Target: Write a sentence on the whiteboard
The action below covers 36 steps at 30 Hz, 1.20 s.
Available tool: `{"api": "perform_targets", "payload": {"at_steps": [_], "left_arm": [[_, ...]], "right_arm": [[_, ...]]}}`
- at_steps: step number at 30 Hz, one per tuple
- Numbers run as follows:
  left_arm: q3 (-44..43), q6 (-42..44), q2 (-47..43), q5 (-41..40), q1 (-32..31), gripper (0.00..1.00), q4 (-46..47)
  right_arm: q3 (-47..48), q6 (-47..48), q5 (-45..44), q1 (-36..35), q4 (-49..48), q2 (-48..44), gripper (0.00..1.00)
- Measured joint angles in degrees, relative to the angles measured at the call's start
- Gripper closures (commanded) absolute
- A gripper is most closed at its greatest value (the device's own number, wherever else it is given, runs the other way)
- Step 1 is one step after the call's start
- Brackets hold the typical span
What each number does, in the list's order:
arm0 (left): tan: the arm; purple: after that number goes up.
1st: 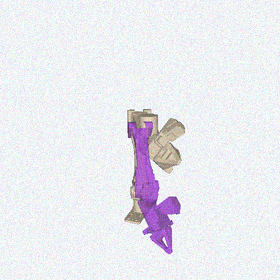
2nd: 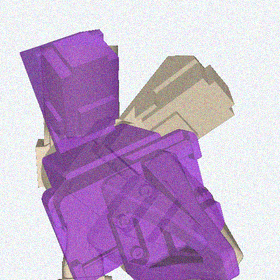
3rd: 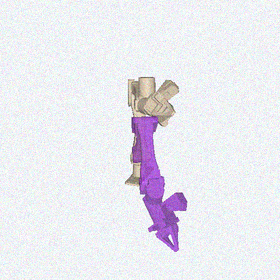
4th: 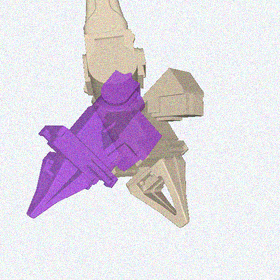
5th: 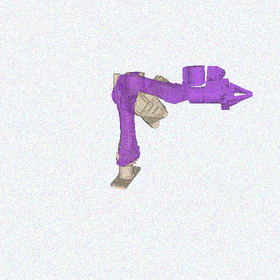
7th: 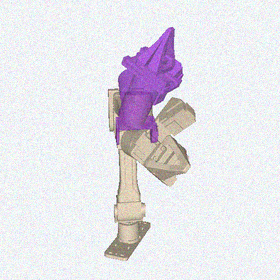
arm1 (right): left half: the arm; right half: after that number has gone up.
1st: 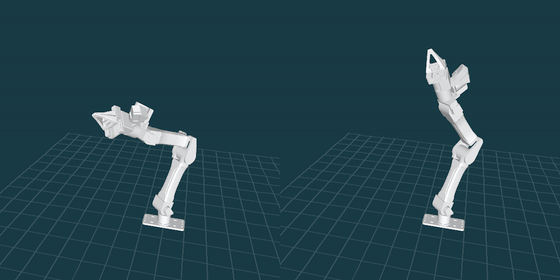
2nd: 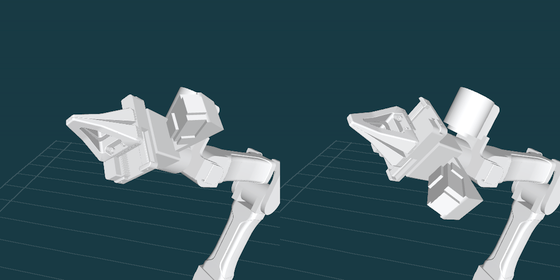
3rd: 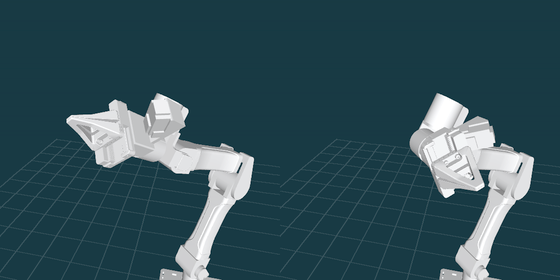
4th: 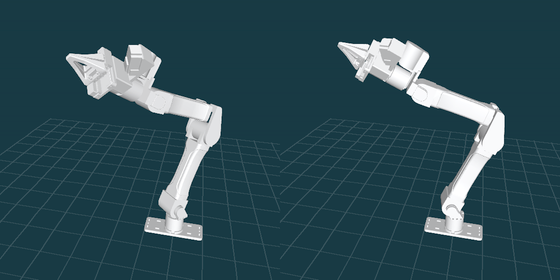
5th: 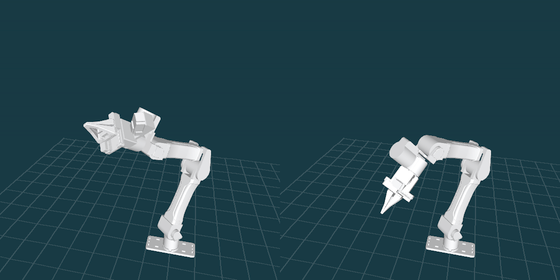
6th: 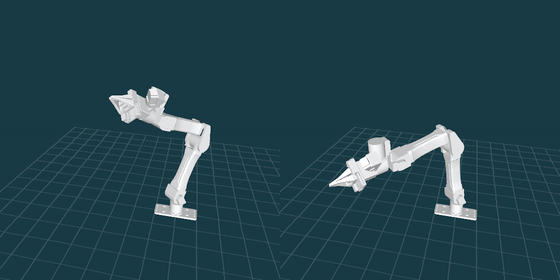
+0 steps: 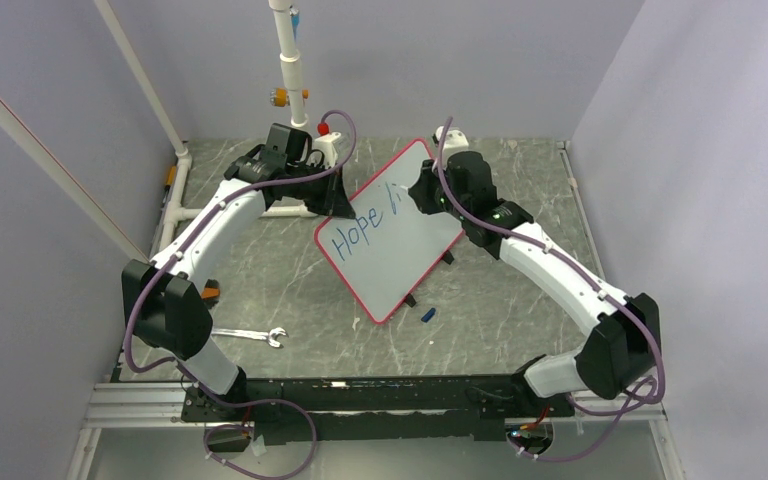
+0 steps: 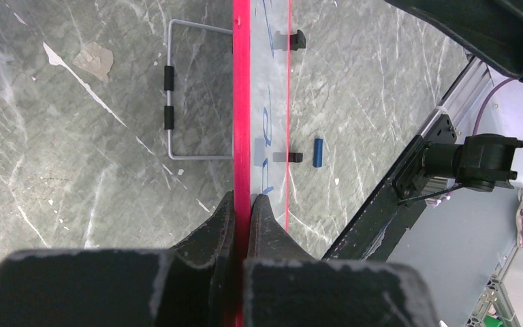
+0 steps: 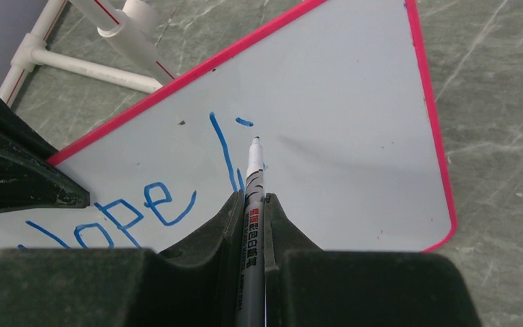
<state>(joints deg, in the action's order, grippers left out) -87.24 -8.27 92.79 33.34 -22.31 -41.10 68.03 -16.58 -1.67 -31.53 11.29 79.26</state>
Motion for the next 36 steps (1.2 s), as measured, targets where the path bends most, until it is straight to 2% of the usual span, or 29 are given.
{"api": "perform_targets", "payload": {"at_steps": [18, 27, 36], "left_arm": [[-0.33, 0.0, -0.17, -0.66, -0.72, 1.0, -0.22], [-7.91, 1.01, 1.97, -4.57, -4.52, 1.0, -5.95], [-9.27, 2.78, 2.75, -4.66, -4.52, 1.0, -7.26]], "right_arm": [[-5.49, -0.31, -2.71, 0.0, 2.49, -8.57, 1.0], [-5.73, -0.11, -3.41, 0.0, 2.89, -11.98, 1.0], [-6.03, -0.11, -3.37, 0.0, 2.99, -12.02, 1.0]]}}
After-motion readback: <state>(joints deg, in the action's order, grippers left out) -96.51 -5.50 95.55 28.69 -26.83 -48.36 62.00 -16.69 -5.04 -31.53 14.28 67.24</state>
